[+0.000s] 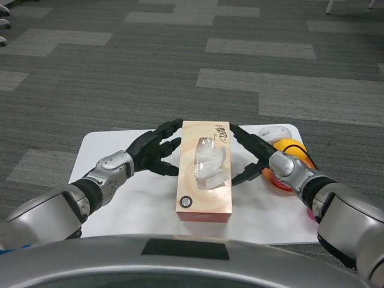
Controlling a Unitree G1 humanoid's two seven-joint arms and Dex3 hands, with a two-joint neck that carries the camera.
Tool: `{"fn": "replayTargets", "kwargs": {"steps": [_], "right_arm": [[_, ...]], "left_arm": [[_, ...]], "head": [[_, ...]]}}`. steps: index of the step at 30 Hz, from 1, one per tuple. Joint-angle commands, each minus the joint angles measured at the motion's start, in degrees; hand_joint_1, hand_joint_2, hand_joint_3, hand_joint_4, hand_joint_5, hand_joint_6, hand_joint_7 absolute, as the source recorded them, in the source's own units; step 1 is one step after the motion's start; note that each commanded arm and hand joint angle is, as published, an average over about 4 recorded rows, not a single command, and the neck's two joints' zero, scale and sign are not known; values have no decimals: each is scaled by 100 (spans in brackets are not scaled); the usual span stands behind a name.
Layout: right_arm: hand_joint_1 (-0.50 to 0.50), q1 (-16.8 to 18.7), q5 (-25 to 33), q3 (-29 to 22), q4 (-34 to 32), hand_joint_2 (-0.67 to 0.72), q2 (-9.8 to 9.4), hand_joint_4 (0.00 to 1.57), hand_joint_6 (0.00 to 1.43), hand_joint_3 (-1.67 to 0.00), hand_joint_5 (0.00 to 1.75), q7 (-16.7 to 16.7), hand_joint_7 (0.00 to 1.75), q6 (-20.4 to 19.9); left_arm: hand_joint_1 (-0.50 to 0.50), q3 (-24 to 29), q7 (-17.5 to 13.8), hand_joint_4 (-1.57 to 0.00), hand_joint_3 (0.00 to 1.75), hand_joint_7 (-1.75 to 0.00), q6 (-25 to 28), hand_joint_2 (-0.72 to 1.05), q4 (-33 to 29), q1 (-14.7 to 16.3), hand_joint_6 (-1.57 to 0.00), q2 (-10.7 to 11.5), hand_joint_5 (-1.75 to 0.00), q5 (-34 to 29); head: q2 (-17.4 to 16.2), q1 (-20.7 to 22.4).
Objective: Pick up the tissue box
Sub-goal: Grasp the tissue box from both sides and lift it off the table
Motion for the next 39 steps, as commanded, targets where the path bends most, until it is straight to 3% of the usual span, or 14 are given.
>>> {"fn": "replayTargets", "kwargs": {"steps": [1, 21, 34, 39], "right_arm": [[-38, -27, 11, -113, -271, -41, 162, 0, 0, -16, 15, 62, 0, -106], [-38, -2, -6, -513, -847, -48, 56, 0, 0, -18, 10, 159, 0, -106], [-38, 35, -20, -746, -1029, -48, -12, 0, 0, -24, 10, 174, 0, -106], [-38, 35, -15, -746, -1023, -48, -29, 0, 0, -24, 10, 174, 0, -106]], "left_arm": [[50, 8, -137, -4, 11, 0, 10, 105, -209, 0, 0, -69, 0, -146], [50, 100, -150, -4, 15, 0, 155, 105, -815, 121, 0, 50, 0, -465], [50, 302, -143, 0, 9, 0, 203, 105, -1290, 227, 0, 136, 0, -434], [50, 353, -135, 0, 15, 0, 205, 105, -1382, 227, 0, 149, 0, -417]], "head": [[15, -4], [73, 8], [80, 4], [84, 5]]}}
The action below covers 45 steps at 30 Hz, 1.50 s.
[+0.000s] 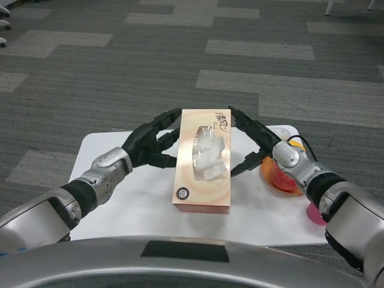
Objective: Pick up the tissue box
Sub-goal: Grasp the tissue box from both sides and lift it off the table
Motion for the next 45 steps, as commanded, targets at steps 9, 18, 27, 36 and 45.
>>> {"fn": "replayTargets", "kwargs": {"steps": [9, 18, 27, 36, 45], "right_arm": [[-38, -7, 35, -102, -265, -48, 197, 0, 0, -24, 10, 41, 0, -120], [-38, 4, 29, -162, -336, -48, 151, 0, 0, -24, 10, 50, 0, -120], [-38, 19, 29, -210, -415, -51, 134, 0, 0, -24, 10, 50, 0, -120], [-38, 19, 24, -254, -485, -51, 134, 0, 0, -24, 10, 50, 0, -120], [-38, 36, 20, -276, -560, -51, 120, 0, 0, -24, 10, 54, 0, -120]], "left_arm": [[50, 91, -130, 0, 17, 0, 13, 105, -358, -24, 0, -140, 0, 33], [50, 137, -130, 0, 15, 0, 13, 105, -457, -4, 0, -104, 0, 40], [50, 148, -126, 0, 13, 0, 30, 105, -536, -4, 0, -96, 0, 40], [50, 245, -121, 0, 15, 0, 92, 105, -663, 26, 0, -78, 0, 101], [50, 289, -121, 0, 15, 0, 118, 105, -747, 57, 0, -61, 0, 141]], "head": [[21, 14], [22, 21], [15, 23], [35, 25], [37, 34]]}}
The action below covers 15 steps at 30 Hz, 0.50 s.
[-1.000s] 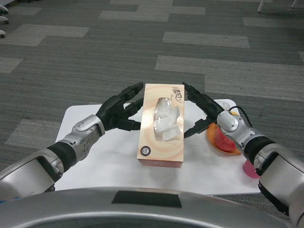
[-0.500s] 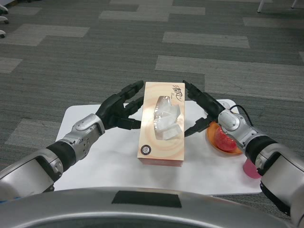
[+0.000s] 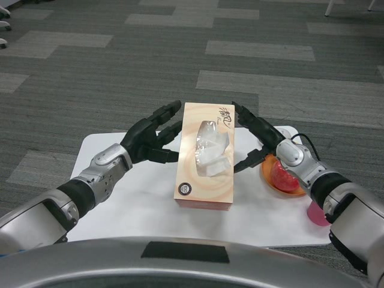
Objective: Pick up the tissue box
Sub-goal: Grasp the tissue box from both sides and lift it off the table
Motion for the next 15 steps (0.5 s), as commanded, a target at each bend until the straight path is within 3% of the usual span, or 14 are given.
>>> {"fn": "replayTargets", "kwargs": {"steps": [1, 5, 10, 15], "right_arm": [[-38, -39, 26, -14, -315, -53, 246, 0, 0, -24, 10, 41, 0, -120], [-38, -39, 30, -30, -403, -48, 235, 0, 0, -24, 10, 50, 0, -120], [-38, -39, 26, -61, -499, -54, 228, 0, 0, -24, 10, 57, 0, -120], [-38, -33, 26, -109, -561, -54, 219, 0, 0, -24, 10, 65, 0, -120]], "left_arm": [[50, -33, -121, 0, 13, 0, 24, 105, -249, -54, 0, -159, 0, 65], [50, 4, -121, 0, 15, 0, 46, 105, -326, -45, 0, -157, 0, 100], [50, 48, -121, 0, 9, 0, 68, 105, -456, -28, 0, -150, 0, 111], [50, 143, -121, 0, 13, 0, 153, 105, -614, 5, 0, -135, 0, 216]], "head": [[0, 0], [-2, -8], [2, -5], [2, -5]]}}
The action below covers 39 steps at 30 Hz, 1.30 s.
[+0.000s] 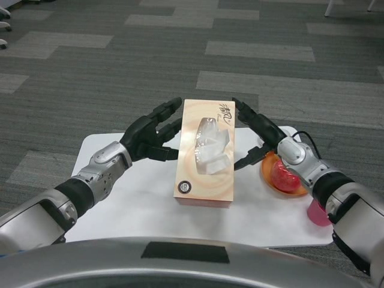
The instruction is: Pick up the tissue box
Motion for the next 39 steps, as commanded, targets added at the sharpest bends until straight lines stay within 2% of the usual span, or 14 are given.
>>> {"fn": "replayTargets", "kwargs": {"steps": [1, 4, 15, 20, 24, 27, 31, 39], "right_arm": [[-38, -49, 28, -21, -351, -54, 306, 0, 0, -24, 10, 68, 0, -121], [-38, -43, 28, -43, -384, -54, 293, 0, 0, -24, 10, 77, 0, -121], [-42, -34, 28, -91, -490, -54, 275, 0, 0, -24, 10, 86, 0, -121], [-41, -36, 28, -108, -494, -54, 266, 0, 0, -24, 10, 86, 0, -121], [-41, -34, 28, -113, -494, -54, 266, 0, 0, -24, 10, 86, 0, -121], [-42, -34, 28, -113, -494, -54, 266, 0, 0, -24, 10, 86, 0, -121], [-41, -43, 28, -113, -494, -51, 258, 0, 0, -24, 10, 86, 0, -121], [-42, -36, 28, -115, -505, -54, 253, 0, 0, -24, 10, 86, 0, -121]], "left_arm": [[50, 24, -122, 0, 13, 0, 82, 105, -364, -22, 0, -190, 0, 133], [50, 59, -122, 0, 17, 0, 104, 105, -433, -11, 0, -183, 0, 160], [50, 120, -113, 0, 15, 0, 131, 105, -578, 6, 0, -153, 0, 195], [50, 153, -113, 0, 17, 0, 131, 105, -591, 13, 0, -153, 0, 199], [50, 169, -113, 0, 11, 0, 133, 105, -602, 17, 0, -146, 0, 206], [50, 173, -113, 0, 17, 0, 139, 105, -608, 24, 0, -144, 0, 213], [50, 224, -113, 0, 11, 0, 164, 105, -624, 46, 0, -144, 0, 265], [50, 261, -113, 0, 13, 0, 183, 105, -659, 68, 0, -144, 0, 300]], "head": [[0, 0], [11, 2], [19, 9], [30, 17], [33, 20], [47, 28], [53, 35], [61, 29]]}}
